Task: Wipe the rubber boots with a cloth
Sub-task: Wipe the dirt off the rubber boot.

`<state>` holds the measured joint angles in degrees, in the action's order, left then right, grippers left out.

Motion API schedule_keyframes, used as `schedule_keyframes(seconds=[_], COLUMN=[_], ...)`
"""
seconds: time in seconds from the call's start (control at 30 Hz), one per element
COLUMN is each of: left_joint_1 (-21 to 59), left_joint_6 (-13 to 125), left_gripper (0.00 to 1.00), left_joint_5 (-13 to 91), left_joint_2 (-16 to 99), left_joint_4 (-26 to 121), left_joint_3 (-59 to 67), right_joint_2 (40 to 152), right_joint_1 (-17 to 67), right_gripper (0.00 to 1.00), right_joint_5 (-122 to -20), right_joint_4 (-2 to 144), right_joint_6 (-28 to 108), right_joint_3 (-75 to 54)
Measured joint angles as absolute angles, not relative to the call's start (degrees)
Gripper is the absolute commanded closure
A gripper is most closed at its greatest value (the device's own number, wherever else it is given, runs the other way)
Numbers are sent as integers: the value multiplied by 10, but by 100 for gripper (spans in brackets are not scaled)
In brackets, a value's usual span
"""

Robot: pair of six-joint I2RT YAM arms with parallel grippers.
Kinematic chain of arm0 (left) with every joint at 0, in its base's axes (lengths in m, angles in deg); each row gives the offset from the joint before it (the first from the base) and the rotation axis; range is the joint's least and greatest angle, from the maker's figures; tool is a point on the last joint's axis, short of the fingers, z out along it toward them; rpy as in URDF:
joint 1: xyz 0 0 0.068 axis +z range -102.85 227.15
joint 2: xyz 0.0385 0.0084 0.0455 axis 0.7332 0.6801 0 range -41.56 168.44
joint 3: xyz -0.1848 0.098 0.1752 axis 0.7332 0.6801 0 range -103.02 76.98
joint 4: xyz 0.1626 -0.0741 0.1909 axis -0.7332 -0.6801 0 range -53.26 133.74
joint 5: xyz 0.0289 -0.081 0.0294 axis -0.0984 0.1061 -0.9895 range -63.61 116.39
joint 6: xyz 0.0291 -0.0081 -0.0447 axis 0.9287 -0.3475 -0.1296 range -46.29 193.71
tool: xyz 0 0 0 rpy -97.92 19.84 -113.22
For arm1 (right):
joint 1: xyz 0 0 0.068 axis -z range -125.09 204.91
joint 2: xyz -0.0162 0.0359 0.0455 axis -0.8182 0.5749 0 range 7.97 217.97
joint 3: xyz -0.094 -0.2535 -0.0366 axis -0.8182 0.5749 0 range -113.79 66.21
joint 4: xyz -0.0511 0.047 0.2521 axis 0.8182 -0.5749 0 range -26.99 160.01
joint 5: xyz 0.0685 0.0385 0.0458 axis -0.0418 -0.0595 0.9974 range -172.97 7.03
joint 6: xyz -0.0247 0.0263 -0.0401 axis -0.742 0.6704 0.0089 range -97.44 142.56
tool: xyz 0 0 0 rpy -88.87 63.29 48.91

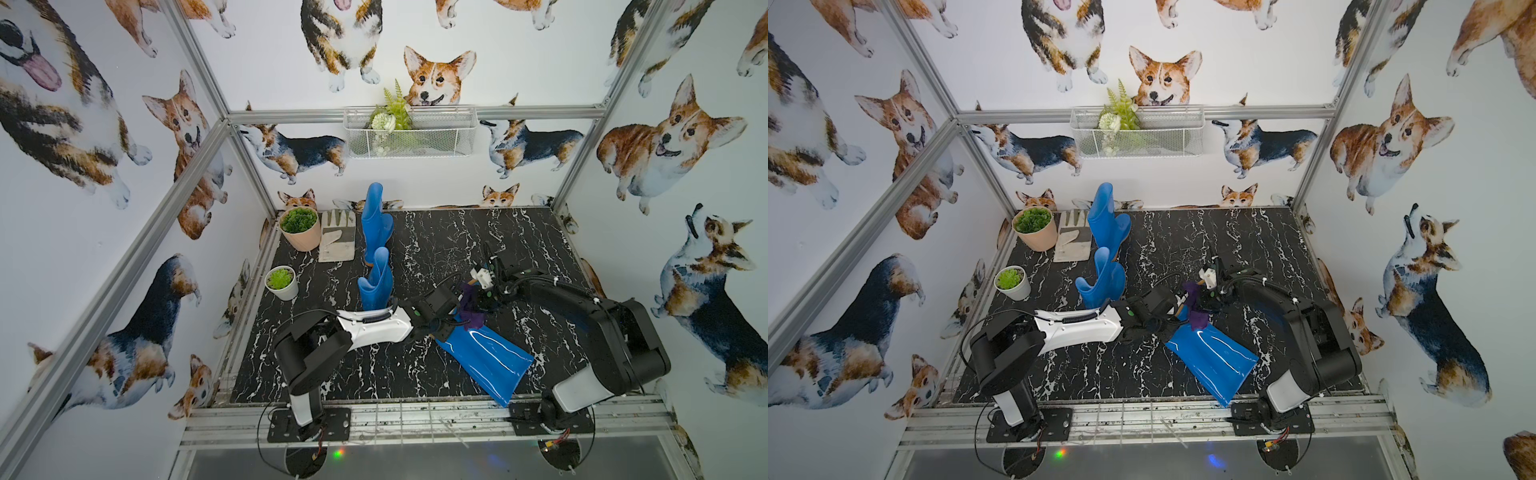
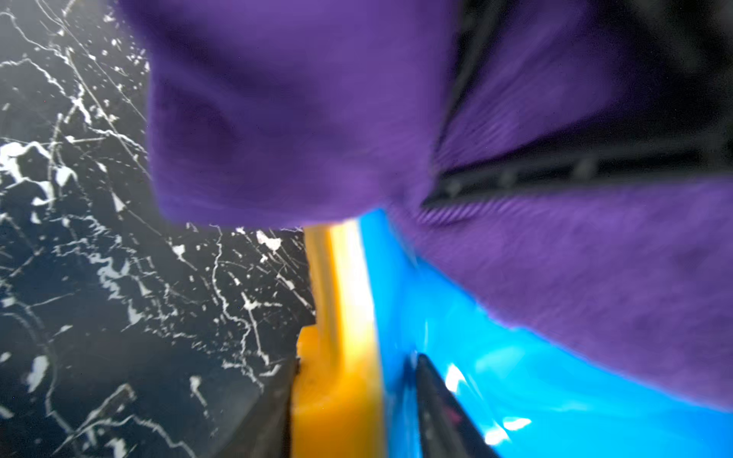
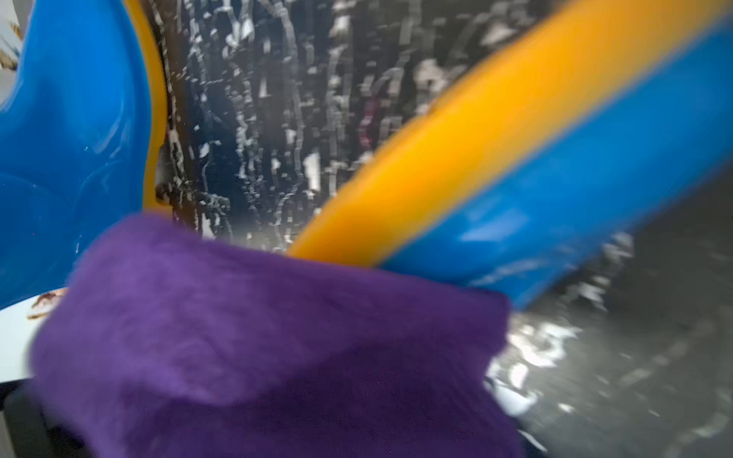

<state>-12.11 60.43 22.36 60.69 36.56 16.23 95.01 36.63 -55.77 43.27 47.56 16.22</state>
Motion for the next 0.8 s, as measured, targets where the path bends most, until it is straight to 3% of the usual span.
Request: schedule_keyframes(seconds=[0.17, 0.33, 0.4, 0.8], left_joint_1=[-121, -121, -120, -101], left_joint_6=[600, 596, 588, 556], left_gripper=[84, 100, 100, 100], left_joint_5=[217, 227, 230, 261], left_joint_2=[610, 610, 612, 614], left_joint_4=[358, 347, 344, 296], left_joint_3=[153, 145, 141, 127], right_joint_2=[915, 957, 984, 921], right_joint_1=[454, 463, 458, 262], right_gripper=[100, 100, 100, 100], right_joint_5=[-544, -523, -514, -643], right_joint_4=[476, 515, 534, 701], right_joint_6=[554, 593, 606, 711], right_joint_3=[190, 149, 146, 309])
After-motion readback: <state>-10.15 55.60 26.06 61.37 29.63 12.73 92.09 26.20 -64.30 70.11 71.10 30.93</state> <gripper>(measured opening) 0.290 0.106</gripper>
